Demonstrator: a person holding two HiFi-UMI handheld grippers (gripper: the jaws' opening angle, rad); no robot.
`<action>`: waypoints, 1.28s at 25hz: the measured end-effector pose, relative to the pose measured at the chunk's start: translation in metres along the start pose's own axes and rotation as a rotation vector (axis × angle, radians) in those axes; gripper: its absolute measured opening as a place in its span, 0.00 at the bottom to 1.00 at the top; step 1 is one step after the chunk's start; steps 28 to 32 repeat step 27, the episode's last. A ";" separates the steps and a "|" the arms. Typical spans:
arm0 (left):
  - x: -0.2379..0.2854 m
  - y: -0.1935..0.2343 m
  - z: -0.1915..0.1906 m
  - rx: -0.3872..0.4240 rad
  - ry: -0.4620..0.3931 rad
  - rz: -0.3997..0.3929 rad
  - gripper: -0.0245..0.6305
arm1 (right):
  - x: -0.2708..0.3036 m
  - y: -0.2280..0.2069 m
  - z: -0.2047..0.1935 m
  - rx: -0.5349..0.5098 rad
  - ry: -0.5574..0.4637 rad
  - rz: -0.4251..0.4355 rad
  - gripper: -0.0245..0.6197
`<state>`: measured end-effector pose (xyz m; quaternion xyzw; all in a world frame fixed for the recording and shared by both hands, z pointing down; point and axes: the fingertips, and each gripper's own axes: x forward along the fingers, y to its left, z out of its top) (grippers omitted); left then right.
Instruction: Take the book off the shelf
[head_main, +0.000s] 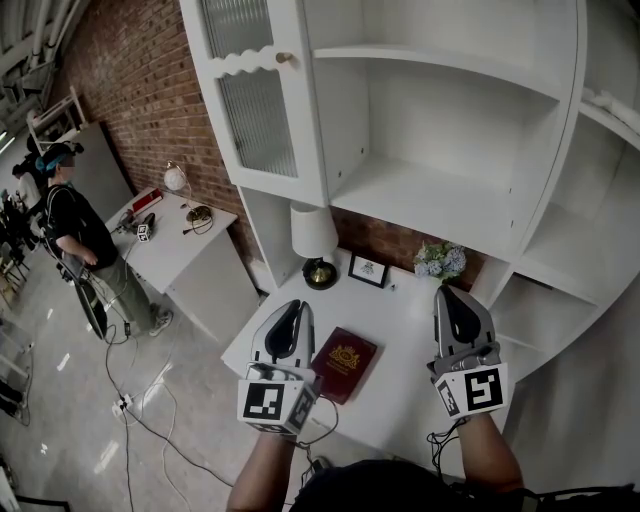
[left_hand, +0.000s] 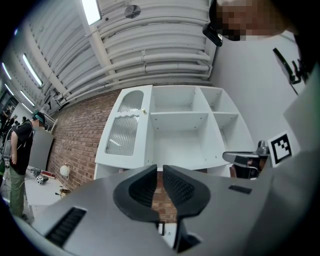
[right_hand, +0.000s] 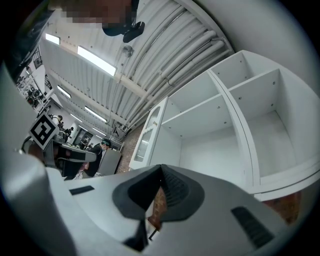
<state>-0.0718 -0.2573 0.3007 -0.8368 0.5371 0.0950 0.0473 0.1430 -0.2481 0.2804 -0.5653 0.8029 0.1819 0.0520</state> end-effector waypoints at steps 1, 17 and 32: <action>0.001 0.000 -0.001 -0.001 0.002 0.000 0.10 | 0.001 0.000 -0.001 -0.002 0.001 0.001 0.04; 0.005 -0.005 -0.008 -0.032 0.025 0.005 0.10 | -0.003 -0.007 -0.004 0.007 0.003 0.012 0.04; 0.005 -0.016 -0.014 -0.032 0.031 0.038 0.10 | -0.007 -0.016 -0.013 0.027 0.004 0.040 0.04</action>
